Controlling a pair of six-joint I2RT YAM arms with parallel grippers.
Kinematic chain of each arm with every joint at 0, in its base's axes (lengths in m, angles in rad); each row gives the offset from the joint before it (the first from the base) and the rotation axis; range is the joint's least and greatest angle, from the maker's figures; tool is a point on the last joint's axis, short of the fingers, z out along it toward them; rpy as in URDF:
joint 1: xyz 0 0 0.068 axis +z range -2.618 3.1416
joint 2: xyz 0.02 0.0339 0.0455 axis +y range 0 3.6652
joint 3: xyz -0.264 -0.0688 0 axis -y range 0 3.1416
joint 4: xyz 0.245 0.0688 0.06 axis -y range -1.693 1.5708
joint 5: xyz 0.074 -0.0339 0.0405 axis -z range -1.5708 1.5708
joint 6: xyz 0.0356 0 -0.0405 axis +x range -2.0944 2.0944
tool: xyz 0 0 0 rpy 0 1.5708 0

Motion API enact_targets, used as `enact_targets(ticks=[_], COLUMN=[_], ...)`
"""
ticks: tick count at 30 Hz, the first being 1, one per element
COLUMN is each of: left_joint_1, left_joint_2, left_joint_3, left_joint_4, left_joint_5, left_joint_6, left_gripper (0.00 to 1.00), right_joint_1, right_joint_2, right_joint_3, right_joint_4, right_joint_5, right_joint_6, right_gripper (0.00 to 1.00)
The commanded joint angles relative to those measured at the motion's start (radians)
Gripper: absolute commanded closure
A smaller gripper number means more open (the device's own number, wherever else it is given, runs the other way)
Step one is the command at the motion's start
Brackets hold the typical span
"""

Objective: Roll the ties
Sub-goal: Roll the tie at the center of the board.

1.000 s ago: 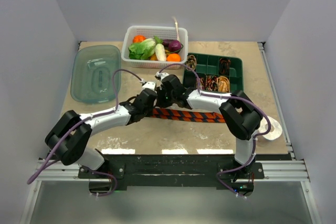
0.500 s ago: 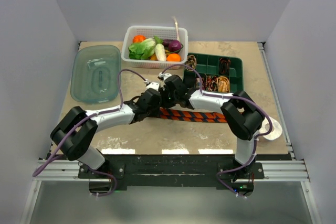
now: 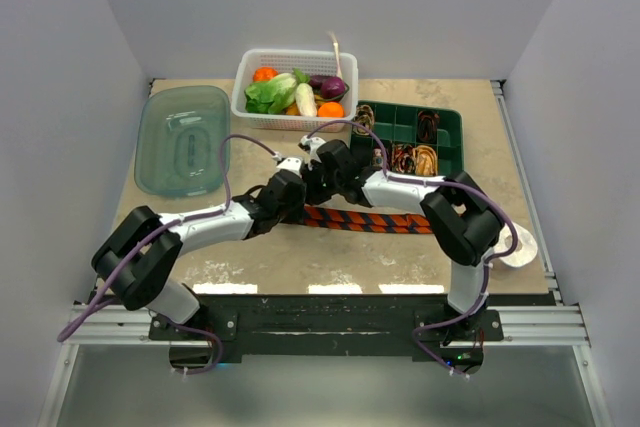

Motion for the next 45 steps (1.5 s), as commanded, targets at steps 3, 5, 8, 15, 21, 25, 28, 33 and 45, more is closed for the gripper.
enact_targets(ticks=[3,5,8,15,21,25,28,33,45], left_joint_1=[-0.007,-0.007,-0.007,-0.007,-0.007,-0.007,0.002,0.056,0.257], left_joint_2=[-0.007,-0.005,-0.005,-0.010,-0.034,-0.082,-0.145,-0.263,-0.387], left_joint_3=[-0.010,-0.010,-0.010,-0.013,-0.008,-0.007,-0.018,-0.059,-0.153], left_joint_4=[0.048,0.047,0.042,0.047,0.050,0.050,0.055,0.059,0.016], left_joint_5=[0.044,0.045,0.042,0.045,0.050,0.051,0.056,0.105,0.191], left_joint_6=[-0.014,-0.014,-0.015,-0.021,-0.017,-0.018,-0.024,-0.037,-0.047], left_gripper=[0.52,0.52,0.53,0.53,0.48,0.43,0.38,0.32,0.32], right_joint_1=[0.020,0.022,0.026,0.034,0.034,0.034,0.034,0.034,0.034], right_joint_2=[0.039,0.050,0.072,0.113,0.151,0.153,0.145,0.131,0.021], right_joint_3=[0.032,0.034,0.045,0.054,0.072,0.081,0.097,0.126,0.126], right_joint_4=[0.112,0.120,0.121,0.112,0.089,0.063,0.045,0.022,-0.029], right_joint_5=[-0.161,-0.192,-0.212,-0.197,-0.160,-0.115,-0.102,-0.091,-0.051], right_joint_6=[-0.034,-0.034,-0.036,-0.036,-0.034,-0.036,-0.034,-0.028,-0.050], right_gripper=[1.00,1.00,1.00,1.00,1.00,1.00,1.00,1.00,1.00])
